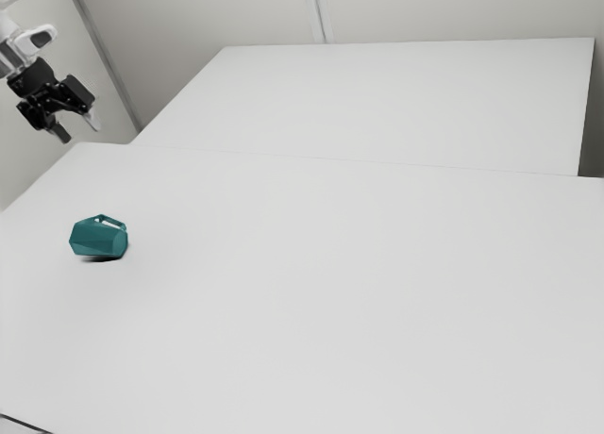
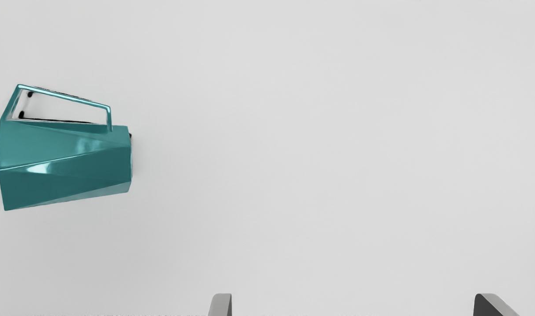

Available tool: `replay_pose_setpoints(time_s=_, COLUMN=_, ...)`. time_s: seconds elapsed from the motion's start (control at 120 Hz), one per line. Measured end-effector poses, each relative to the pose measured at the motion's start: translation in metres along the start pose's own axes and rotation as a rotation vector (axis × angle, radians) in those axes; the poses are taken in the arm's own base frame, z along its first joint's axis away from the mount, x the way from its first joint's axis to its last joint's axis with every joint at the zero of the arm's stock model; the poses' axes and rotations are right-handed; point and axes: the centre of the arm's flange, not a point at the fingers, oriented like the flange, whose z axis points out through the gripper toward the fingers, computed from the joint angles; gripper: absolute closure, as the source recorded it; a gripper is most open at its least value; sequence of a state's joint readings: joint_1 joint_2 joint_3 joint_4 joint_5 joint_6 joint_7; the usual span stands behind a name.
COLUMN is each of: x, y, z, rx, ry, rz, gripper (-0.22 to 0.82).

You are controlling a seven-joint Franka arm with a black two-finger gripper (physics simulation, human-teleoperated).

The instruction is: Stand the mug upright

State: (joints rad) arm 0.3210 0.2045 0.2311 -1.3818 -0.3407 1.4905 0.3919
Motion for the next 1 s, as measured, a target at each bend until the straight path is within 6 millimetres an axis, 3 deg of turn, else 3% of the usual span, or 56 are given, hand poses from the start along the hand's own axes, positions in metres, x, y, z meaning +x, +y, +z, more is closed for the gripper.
replay_pose_setpoints(time_s=0.1, x=-0.002, y=-0.062, z=0.026, rx=-0.089, ry=-0.016, rz=-0.051, gripper=0.00)
replay_pose_setpoints(time_s=0.275, x=-0.001, y=-0.150, z=0.068, rx=-0.194, ry=-0.013, rz=-0.085, gripper=0.00)
replay_pose_setpoints(time_s=0.417, x=0.009, y=-0.196, z=0.104, rx=-0.236, ry=-0.013, rz=-0.061, gripper=0.00)
replay_pose_setpoints(time_s=0.75, x=-0.004, y=-0.263, z=0.163, rx=-0.308, ry=-0.011, rz=-0.043, gripper=0.00)
replay_pose_setpoints(time_s=1.0, x=-0.002, y=-0.277, z=0.198, rx=-0.363, ry=0.022, rz=-0.023, gripper=0.00)
